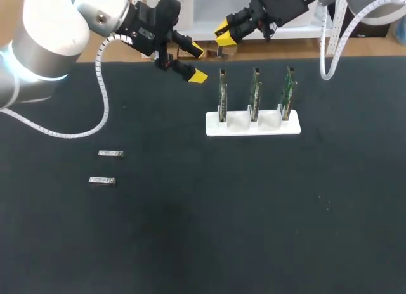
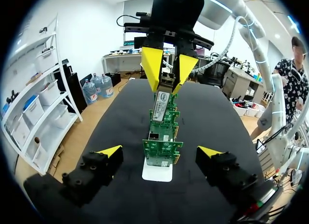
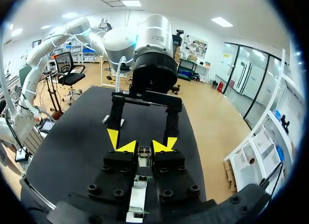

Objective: Pick up the optical module with the left hand, and insert it into the network port with the right hand.

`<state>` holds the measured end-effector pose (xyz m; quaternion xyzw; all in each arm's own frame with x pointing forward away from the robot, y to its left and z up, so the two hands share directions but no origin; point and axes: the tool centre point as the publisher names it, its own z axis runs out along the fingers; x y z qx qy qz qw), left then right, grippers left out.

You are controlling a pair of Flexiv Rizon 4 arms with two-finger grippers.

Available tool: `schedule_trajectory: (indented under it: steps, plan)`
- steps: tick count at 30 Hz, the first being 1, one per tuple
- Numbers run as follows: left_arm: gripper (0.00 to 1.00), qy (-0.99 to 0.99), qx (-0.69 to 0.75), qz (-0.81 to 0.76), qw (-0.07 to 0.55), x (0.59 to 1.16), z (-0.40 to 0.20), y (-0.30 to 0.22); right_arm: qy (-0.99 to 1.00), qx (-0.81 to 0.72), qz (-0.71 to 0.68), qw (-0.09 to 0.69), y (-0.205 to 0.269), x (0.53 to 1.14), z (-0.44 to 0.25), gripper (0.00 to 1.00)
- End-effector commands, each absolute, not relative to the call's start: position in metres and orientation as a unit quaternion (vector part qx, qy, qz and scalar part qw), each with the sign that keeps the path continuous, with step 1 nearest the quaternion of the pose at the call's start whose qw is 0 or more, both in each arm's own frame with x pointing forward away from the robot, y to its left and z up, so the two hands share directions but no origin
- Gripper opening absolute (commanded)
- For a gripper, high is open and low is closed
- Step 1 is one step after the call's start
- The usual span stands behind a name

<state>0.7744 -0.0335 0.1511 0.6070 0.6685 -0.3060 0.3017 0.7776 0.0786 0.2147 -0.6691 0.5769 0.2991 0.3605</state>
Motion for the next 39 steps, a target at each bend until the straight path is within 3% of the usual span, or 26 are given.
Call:
schedule_trajectory:
  steps: [1,39]
  plan:
    - [1.0,0.669,0.608,-0.306,0.298,0.777,0.151,-0.034,0.575,-0.671,0.297,0.362,0.077,0.776,0.213,0.0]
    - [1.0,0.669,0.608,-0.306,0.298,0.777,0.151,-0.034,0.589,-0.671,0.311,0.327,0.069,0.772,0.186,0.0]
